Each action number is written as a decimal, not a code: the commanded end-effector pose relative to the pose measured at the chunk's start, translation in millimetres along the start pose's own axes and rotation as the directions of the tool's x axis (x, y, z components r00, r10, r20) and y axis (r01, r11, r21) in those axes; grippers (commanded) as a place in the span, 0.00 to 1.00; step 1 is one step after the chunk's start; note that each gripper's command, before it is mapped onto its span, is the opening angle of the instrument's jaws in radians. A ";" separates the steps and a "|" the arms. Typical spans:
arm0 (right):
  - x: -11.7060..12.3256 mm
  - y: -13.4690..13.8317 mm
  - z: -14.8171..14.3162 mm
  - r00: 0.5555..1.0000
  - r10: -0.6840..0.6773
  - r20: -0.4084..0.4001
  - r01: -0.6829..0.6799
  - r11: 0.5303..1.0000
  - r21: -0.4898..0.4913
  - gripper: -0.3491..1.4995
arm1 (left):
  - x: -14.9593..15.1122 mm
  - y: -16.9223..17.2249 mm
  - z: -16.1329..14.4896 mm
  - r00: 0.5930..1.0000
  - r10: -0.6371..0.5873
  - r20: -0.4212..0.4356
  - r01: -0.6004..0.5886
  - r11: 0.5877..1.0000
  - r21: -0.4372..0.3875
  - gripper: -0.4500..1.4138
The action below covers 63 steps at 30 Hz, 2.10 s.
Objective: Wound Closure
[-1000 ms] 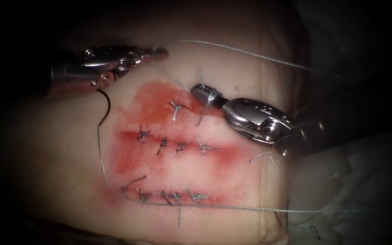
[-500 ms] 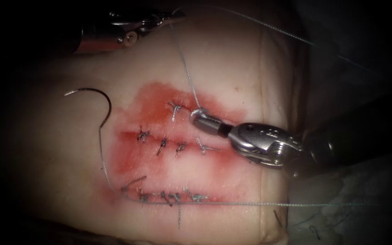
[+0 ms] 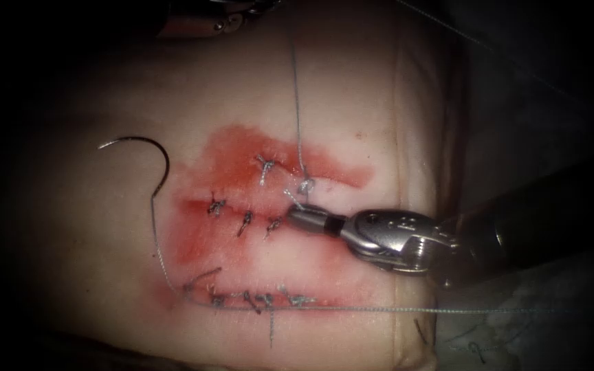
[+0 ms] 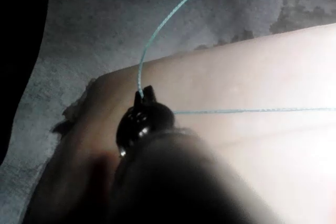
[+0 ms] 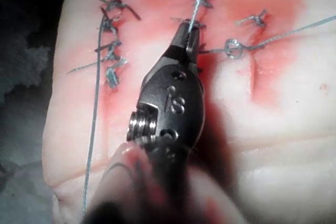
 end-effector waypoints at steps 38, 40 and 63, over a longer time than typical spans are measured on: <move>0.7 2.8 2.5 0.992 -0.123 -0.022 0.121 0.989 -0.090 0.00 | -8.5 1.8 16.1 0.725 0.620 -0.301 -0.650 0.760 -0.002 0.00; 0.7 2.7 2.5 0.991 -0.129 -0.021 0.127 0.988 -0.089 0.00 | -8.7 1.9 16.5 0.696 0.638 -0.330 -0.673 0.739 0.009 0.00; 1.2 3.8 2.7 0.989 -0.147 -0.031 0.142 0.981 -0.131 0.00 | -8.3 1.8 17.4 0.635 0.657 -0.407 -0.708 0.705 0.033 0.00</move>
